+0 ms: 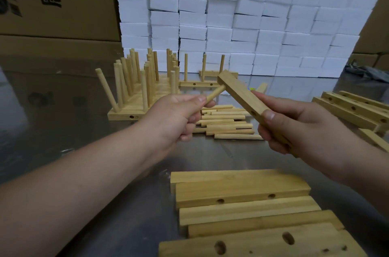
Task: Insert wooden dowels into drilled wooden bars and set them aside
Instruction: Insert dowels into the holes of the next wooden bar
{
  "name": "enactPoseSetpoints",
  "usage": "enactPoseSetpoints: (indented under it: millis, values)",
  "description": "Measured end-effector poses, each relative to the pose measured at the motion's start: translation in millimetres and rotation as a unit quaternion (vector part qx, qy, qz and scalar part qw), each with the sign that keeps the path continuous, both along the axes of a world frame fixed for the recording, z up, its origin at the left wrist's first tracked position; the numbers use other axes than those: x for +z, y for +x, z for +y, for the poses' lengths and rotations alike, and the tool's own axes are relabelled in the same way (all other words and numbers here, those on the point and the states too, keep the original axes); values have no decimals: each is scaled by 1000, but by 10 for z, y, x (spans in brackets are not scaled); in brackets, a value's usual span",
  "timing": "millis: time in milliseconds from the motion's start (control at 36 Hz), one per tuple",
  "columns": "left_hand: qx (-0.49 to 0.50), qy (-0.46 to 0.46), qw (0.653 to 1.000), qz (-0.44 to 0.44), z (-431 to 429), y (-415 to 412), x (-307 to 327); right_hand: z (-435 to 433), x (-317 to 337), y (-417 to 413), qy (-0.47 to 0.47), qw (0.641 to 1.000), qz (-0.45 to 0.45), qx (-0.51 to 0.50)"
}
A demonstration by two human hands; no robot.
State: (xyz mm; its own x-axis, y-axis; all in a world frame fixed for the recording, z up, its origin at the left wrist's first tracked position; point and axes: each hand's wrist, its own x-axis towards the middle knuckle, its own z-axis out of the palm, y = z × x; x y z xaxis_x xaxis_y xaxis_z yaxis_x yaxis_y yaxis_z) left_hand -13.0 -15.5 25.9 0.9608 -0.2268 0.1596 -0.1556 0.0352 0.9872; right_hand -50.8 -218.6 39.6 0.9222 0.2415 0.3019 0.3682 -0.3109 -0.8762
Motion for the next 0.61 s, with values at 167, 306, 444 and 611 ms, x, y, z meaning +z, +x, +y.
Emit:
enactPoseSetpoints:
  millis: [167, 306, 444, 611]
  values:
    - [123, 15, 992, -39, 81, 88, 29, 14, -34, 93, 65, 995, -16, -68]
    - [163, 271, 935, -160, 201, 150, -119, -106, -39, 193, 131, 975, 28, -176]
    - [85, 439, 870, -207, 154, 168, -182, -102, -37, 258, 224, 951, 99, -189]
    - [38, 523, 818, -234, 94, 176, -215, -35, -73, 273, 275, 943, 124, -137]
